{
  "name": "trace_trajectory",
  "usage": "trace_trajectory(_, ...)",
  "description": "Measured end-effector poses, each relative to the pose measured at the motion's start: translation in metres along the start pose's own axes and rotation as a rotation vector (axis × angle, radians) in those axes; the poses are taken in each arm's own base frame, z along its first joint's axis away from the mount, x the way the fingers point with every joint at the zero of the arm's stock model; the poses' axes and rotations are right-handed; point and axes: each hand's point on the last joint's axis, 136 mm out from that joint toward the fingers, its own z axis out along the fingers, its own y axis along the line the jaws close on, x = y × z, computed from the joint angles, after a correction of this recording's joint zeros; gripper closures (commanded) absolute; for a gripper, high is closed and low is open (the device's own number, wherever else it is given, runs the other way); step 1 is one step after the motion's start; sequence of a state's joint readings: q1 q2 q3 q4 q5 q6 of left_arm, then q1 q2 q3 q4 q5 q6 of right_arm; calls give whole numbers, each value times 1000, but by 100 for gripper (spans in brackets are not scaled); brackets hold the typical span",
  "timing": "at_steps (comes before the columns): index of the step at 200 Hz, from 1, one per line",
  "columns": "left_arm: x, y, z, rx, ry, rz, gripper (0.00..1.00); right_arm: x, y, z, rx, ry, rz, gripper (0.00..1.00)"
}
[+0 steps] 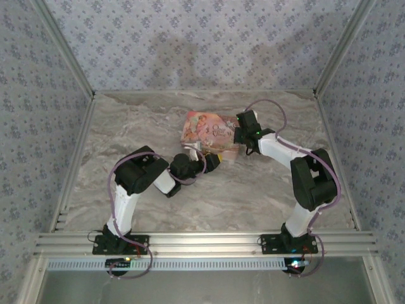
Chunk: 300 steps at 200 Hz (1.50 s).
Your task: Unlock a padlock with a key
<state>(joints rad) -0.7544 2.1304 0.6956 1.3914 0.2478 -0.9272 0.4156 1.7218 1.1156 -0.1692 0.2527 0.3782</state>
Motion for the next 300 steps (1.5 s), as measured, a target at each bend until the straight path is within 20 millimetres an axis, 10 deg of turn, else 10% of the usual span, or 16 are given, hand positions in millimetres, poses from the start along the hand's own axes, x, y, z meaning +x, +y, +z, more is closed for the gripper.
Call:
trace_trajectory(160, -10, 21, -23, -48, 1, -58, 50, 6, 7, -2, -20, 12, -14, 100)
trace_trajectory(300, -11, 30, -27, -64, 45, -67, 81, 8, 7, -2, -21, 15, -15, 100)
